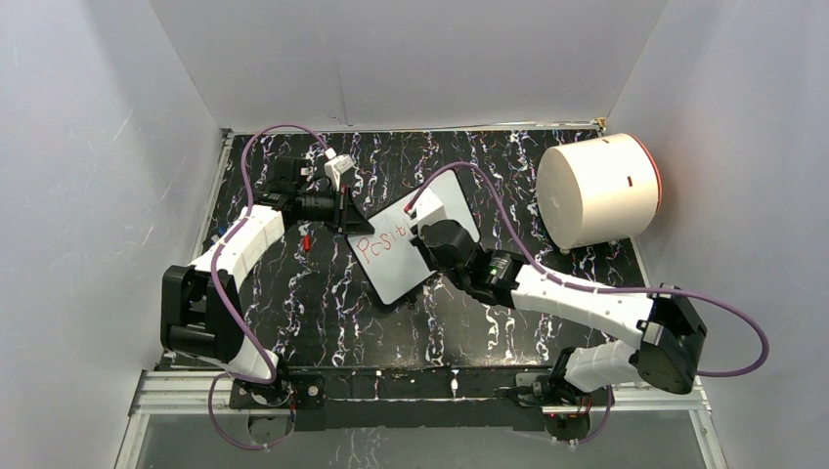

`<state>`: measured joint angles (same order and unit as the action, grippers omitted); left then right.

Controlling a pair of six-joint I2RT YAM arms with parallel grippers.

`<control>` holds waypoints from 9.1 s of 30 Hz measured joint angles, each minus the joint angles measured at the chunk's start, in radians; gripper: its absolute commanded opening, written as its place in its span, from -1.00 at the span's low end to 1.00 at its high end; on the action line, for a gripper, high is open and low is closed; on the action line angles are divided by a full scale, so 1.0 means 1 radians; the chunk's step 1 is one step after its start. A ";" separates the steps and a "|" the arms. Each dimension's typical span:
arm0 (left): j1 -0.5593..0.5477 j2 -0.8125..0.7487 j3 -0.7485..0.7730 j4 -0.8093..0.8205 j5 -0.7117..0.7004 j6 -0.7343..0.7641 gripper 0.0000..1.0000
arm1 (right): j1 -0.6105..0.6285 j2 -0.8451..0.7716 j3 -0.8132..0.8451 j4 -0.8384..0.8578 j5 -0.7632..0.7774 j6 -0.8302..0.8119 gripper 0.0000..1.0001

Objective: Write a sentence on the whiteboard

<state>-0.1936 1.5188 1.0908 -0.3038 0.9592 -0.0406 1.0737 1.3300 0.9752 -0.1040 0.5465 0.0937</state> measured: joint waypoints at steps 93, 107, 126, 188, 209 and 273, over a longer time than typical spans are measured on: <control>-0.001 0.008 0.008 -0.011 -0.002 0.004 -1.00 | -0.065 0.025 -0.010 0.031 -0.048 -0.019 -1.00; -0.001 0.008 0.008 -0.011 -0.002 0.004 -1.00 | -0.065 0.025 -0.010 0.033 -0.032 -0.027 -1.00; -0.003 0.008 0.009 -0.011 -0.002 0.006 -1.00 | -0.066 0.032 -0.001 0.085 -0.011 -0.064 -1.00; -0.007 0.008 0.011 -0.018 -0.013 0.007 -1.00 | -0.109 -0.003 -0.008 0.060 -0.058 -0.017 -1.00; -0.008 0.008 0.011 -0.018 -0.013 0.007 -1.00 | -0.114 0.016 -0.008 0.080 -0.056 -0.019 -1.00; -0.010 0.008 0.012 -0.018 -0.017 0.007 -1.00 | -0.149 -0.040 -0.032 0.081 -0.064 -0.019 -1.00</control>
<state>-0.2031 1.5265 1.1027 -0.3218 0.9421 -0.0334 0.9249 1.2896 0.9432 -0.0227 0.4824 0.0742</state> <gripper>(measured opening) 0.074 0.203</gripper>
